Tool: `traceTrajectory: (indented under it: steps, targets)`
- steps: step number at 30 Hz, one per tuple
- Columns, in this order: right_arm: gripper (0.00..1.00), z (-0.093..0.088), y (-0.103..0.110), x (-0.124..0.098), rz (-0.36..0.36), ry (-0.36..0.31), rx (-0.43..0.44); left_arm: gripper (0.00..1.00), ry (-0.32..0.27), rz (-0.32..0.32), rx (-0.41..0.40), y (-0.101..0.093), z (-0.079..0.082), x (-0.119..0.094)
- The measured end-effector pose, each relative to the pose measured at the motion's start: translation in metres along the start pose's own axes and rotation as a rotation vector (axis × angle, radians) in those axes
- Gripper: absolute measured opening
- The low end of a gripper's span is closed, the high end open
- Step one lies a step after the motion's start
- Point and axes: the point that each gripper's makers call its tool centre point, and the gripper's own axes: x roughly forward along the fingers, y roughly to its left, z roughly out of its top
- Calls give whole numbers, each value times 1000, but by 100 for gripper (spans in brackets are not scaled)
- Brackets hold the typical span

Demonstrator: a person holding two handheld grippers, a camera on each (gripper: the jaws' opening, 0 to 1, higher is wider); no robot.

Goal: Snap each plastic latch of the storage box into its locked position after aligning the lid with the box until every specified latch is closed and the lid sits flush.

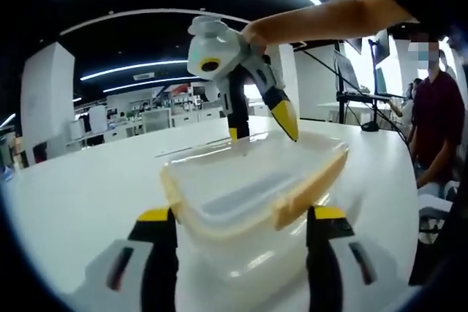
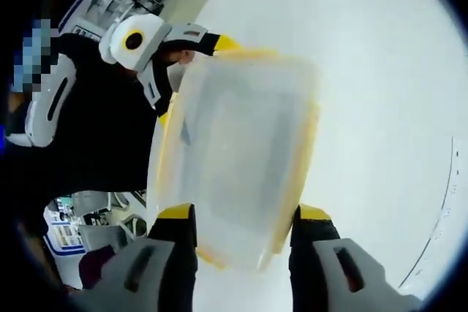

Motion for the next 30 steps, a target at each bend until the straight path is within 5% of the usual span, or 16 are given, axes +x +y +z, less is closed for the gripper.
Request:
traceTrajectory:
  steps: [19, 24, 27, 30]
  targets:
    - [50, -6, 0, 3, 46, -72, 45, 73, 0, -26, 6, -4, 0, 2]
    - [51, -5, 1, 3, 52, -130, -2, 73, 1, -28, 6, -4, 0, 2]
    - [52, 2, 1, 3, 38, -178, -104, 73, 4, -31, 6, -4, 0, 2]
    - [51, 19, 6, 5, 14, -236, -95, 73, 9, -33, 6, -4, 0, 2]
